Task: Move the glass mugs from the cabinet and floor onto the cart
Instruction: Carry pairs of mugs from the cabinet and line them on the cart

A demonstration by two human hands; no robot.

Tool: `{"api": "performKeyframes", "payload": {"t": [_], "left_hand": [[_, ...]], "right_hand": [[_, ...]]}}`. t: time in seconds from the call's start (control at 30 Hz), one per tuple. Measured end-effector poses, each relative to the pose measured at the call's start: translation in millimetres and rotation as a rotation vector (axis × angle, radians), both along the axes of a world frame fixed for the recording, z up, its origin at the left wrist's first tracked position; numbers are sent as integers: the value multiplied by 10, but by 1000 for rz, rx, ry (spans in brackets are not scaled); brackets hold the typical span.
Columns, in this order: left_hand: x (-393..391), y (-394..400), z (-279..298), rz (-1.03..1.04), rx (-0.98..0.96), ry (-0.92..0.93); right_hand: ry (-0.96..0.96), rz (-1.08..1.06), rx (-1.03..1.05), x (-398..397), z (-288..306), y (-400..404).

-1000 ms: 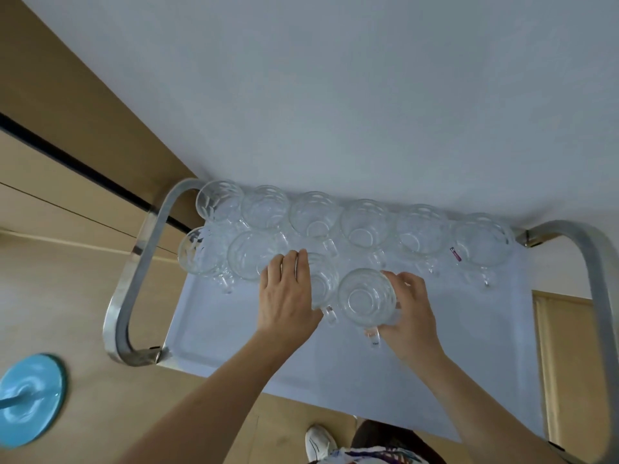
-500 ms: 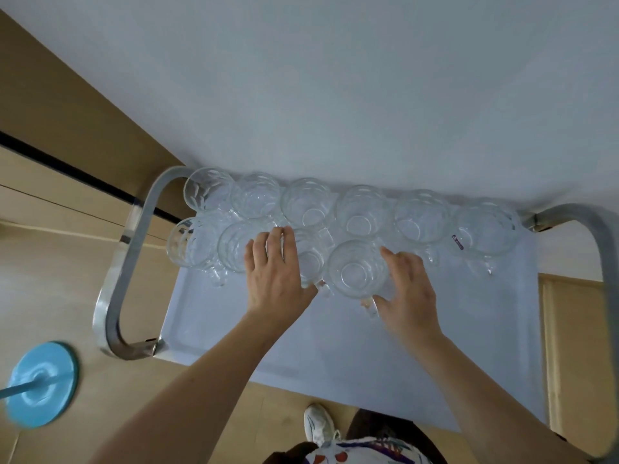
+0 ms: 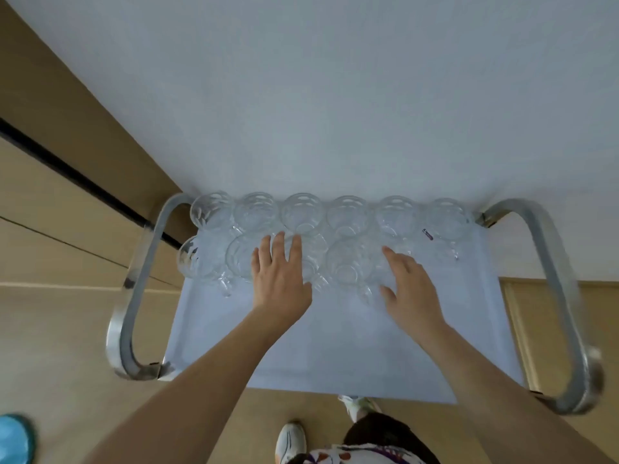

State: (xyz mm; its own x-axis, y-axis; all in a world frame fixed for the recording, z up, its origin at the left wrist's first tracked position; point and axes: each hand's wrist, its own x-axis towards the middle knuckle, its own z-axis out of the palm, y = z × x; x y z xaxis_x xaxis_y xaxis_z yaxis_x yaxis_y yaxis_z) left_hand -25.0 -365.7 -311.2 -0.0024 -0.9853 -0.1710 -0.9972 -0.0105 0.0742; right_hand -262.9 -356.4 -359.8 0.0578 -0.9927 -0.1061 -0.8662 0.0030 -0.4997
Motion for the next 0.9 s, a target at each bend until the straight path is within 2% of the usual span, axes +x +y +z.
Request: {"api": "performKeyframes", "payload": {"t": [0.2,0.37,0.57,0.9], "left_hand": [[43,123,466,-135,-136,102],[-147,279,863,-330,-221,173],[-742,631,1229,-617,-268,259],[-1974,1339,1665,-1008,-389,309]], "right_hand": [[48,-117,-49,-10,487,397],[74,-244,-137,-10,943,768],[205,-392,-196,-120,1437,1460],[274,-725,-254,-954,1912,2637]]}}
